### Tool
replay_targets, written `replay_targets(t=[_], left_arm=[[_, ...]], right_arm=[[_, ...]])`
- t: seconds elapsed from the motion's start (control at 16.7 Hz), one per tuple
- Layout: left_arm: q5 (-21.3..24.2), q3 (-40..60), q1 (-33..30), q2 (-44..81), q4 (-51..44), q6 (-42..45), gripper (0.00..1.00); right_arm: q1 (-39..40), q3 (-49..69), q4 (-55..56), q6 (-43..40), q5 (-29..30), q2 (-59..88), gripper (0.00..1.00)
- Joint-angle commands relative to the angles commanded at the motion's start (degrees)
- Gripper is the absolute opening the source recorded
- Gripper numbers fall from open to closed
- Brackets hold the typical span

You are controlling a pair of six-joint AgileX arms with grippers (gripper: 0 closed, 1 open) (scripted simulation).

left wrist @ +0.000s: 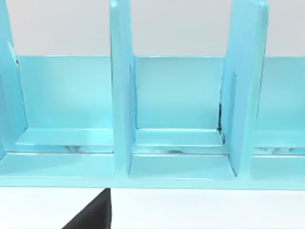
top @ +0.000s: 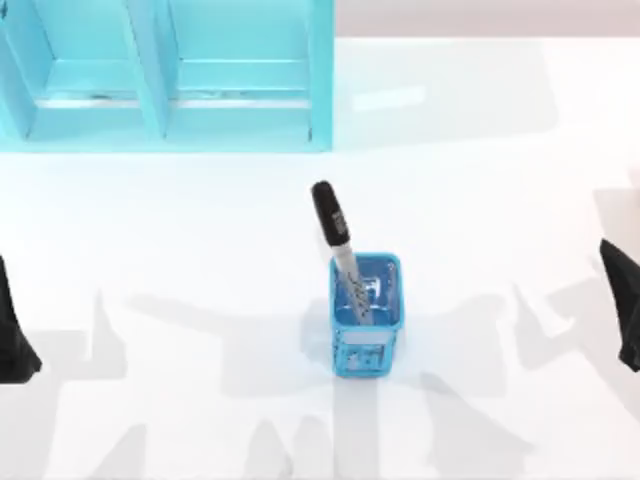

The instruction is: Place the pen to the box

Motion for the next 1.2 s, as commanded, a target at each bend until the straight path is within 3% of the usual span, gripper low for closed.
replay_targets(t=[0.54,1.2], left_arm=[[0.0,0.0,0.0,0.0,0.0,0.0,1.00],[0.0,0.0,0.0,0.0,0.0,0.0,1.00]], right_arm=[[16.9,16.1,6.0,1.3,-7.1,41.1,1.00],[20.2,19.8,8.3,1.9,-8.0,49.6,1.00]])
